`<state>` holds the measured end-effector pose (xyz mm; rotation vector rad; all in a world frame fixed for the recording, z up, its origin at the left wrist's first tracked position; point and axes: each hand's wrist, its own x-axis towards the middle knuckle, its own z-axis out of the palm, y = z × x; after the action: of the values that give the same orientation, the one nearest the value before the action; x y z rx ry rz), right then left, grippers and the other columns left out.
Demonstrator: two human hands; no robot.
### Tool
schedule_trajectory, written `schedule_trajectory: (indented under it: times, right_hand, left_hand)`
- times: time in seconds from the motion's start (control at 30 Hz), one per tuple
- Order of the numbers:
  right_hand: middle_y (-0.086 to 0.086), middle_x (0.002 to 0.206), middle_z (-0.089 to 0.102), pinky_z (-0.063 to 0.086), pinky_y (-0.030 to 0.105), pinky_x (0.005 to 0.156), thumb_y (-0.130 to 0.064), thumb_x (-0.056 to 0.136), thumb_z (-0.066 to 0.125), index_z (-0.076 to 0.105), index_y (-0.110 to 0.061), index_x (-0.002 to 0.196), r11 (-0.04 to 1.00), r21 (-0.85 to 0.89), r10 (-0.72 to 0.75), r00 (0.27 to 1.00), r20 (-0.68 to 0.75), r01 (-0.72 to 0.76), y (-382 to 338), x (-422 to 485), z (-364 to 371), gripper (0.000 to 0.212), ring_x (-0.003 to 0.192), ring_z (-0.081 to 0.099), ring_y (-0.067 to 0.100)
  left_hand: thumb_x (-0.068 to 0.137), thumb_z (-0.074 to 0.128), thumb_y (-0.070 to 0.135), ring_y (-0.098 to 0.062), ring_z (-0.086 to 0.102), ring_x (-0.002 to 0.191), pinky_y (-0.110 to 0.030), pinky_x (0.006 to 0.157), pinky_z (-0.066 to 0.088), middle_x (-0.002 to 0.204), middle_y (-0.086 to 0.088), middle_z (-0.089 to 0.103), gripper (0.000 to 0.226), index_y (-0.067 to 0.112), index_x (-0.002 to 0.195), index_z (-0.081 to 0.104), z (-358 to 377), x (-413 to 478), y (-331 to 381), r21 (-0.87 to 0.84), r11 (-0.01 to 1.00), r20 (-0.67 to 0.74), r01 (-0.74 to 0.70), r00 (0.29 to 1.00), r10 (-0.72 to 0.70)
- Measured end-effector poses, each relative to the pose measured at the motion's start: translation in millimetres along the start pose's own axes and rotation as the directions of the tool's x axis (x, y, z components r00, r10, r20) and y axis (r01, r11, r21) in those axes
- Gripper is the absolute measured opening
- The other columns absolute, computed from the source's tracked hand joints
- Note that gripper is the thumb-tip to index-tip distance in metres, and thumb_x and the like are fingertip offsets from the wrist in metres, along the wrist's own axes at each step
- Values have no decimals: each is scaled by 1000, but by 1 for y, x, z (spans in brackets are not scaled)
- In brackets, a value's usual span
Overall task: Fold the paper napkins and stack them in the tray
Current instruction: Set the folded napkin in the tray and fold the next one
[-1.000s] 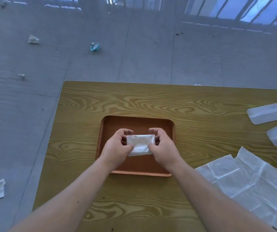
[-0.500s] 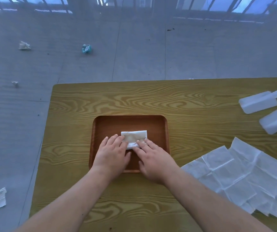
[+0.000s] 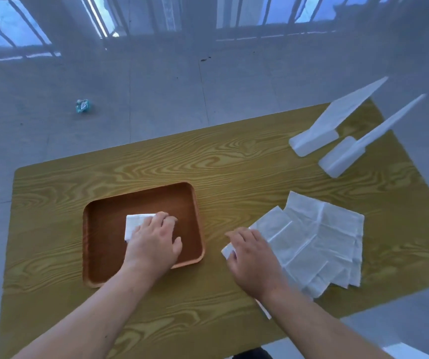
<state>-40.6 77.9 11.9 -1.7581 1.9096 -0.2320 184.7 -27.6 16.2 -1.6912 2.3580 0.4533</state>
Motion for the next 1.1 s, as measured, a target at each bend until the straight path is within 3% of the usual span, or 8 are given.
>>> schedule_trajectory:
  times: [0.13,0.33,0.43,0.63,0.77,0.83,0.93,1.1]
  right_hand:
    - [-4,124,63,50,36,100,-20,92,52,62,-21,131,988,-19,154,987,-44,-155,68,-48,-25,40,113,56,21]
    - [-3,126,62,47,32,102,-25,96,49,60,-22,133,980,10,198,980,10,-199,123,-90,-35,39,117,56,20]
    - [-4,127,61,44,28,103,-25,97,48,59,-22,134,974,44,221,975,23,-222,136,-103,-34,39,117,54,17]
    - [-1,139,56,39,29,111,-29,98,47,55,-22,141,972,107,201,975,93,-210,147,-115,-28,45,127,50,19]
    - [-1,139,57,39,29,111,-29,97,47,55,-21,141,966,148,201,977,74,-210,151,-117,-27,45,128,50,19]
    - [-4,134,59,41,25,106,-33,97,49,58,-23,138,955,182,232,972,29,-233,153,-118,-28,43,125,51,17]
    - [-13,117,59,42,21,90,-49,92,54,58,-30,131,864,348,390,921,-5,-364,154,-117,-33,43,111,55,10]
    - [-7,110,67,53,25,78,-74,79,67,55,-27,135,430,751,556,802,218,-502,150,-97,-53,75,98,66,9]
  left_hand:
    - [96,58,55,-19,56,126,-36,103,49,135,5,61,47,25,132,64,1,12,75,-175,975,98,-135,983,153]
    - [85,69,68,-15,63,107,-31,82,52,126,6,64,62,27,131,64,22,40,144,-256,967,283,-12,955,87]
    - [80,72,69,-10,61,89,-29,66,49,110,8,65,50,31,111,66,33,50,162,-211,977,317,13,947,56]
    - [81,76,62,-10,53,77,-28,56,39,96,7,58,38,31,85,54,38,61,182,-108,992,301,72,953,-36]
    - [83,78,47,-12,60,70,-30,54,40,80,6,67,27,25,78,63,38,62,192,-284,955,307,82,952,10]
    - [79,81,41,-17,59,67,-31,59,42,75,4,68,28,19,74,64,31,59,194,-505,845,362,174,932,24]
    - [65,87,36,-28,59,73,-40,70,45,83,-11,65,29,18,73,64,8,51,195,-774,445,553,450,823,130]
    - [77,79,28,-31,75,95,-45,82,60,109,-13,79,36,10,108,79,-17,39,185,-762,62,621,644,701,351]
